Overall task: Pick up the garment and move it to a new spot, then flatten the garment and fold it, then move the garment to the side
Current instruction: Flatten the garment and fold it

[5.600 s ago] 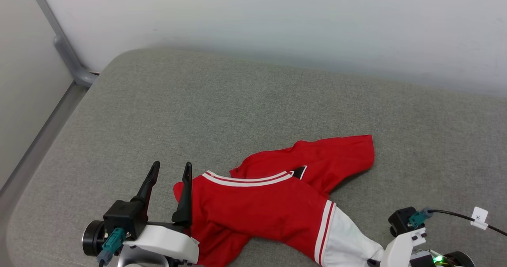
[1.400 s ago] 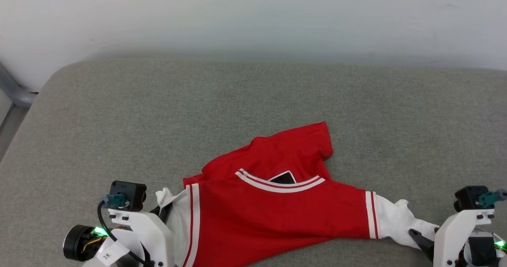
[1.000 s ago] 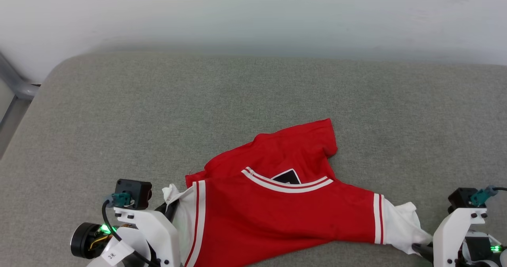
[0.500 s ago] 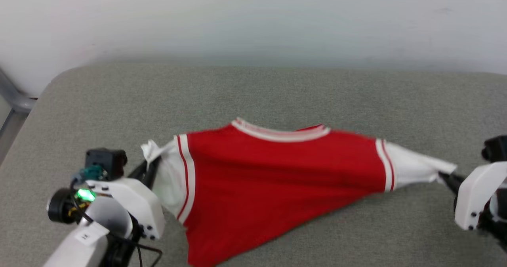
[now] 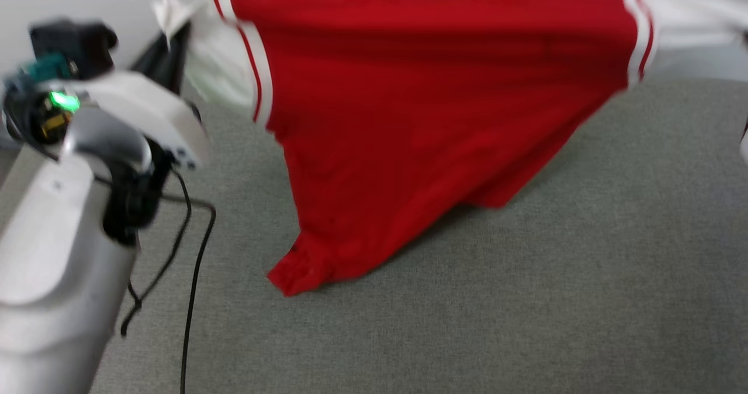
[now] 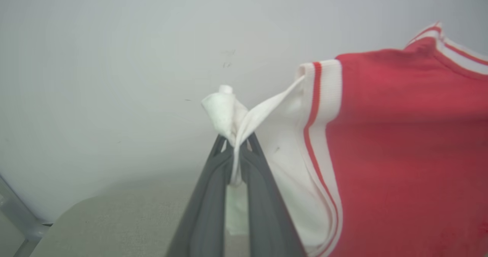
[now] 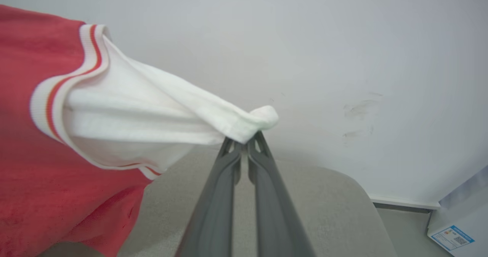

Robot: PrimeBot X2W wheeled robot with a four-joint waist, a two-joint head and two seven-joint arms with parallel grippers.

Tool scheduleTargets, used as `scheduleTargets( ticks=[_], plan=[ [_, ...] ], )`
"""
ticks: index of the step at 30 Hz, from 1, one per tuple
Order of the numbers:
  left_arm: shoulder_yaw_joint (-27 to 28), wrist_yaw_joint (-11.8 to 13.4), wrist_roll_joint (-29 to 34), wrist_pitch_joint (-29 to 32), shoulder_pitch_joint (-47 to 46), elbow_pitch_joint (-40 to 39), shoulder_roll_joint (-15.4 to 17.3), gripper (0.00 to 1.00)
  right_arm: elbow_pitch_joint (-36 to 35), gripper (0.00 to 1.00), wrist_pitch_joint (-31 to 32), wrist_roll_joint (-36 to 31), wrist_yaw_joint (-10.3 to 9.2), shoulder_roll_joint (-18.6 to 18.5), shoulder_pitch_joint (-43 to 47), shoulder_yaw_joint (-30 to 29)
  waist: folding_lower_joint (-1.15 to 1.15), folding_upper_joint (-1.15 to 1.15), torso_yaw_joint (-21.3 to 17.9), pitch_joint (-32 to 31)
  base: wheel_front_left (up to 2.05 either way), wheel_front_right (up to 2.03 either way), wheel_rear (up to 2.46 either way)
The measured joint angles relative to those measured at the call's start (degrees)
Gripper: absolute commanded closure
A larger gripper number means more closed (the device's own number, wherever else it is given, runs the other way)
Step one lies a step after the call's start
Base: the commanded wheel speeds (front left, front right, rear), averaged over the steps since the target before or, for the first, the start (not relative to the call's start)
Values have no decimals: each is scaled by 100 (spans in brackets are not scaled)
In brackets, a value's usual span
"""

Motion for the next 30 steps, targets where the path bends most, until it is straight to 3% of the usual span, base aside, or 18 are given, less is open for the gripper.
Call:
scheduleTargets(
  ticks=[6, 18, 25, 30],
  plan=[
    [32, -378, 112, -341, -1640, 1155, -168, 100, 438, 100, -339, -218, 0, 30, -1561, 67, 0, 0, -65, 479, 0, 0, 0],
    [237, -569, 342, -1262, -4078, 2698, -267, 100, 1817, 100, -1230, -490, 0, 121, -4248, 456, 1, 0, -262, 1593, 0, 0, 0],
    [277, -749, 344, -1827, -4662, 3556, -345, 100, 2759, 100, -1646, -499, -1, 407, -4915, 698, 1, 0, -404, 2121, 0, 0, 0],
    [302, -995, 243, -2175, -4669, 4346, -523, 100, 3763, 100, -2051, -272, -1, 817, -4964, 855, 1, 0, -454, 2462, 0, 0, 0]
  ],
)
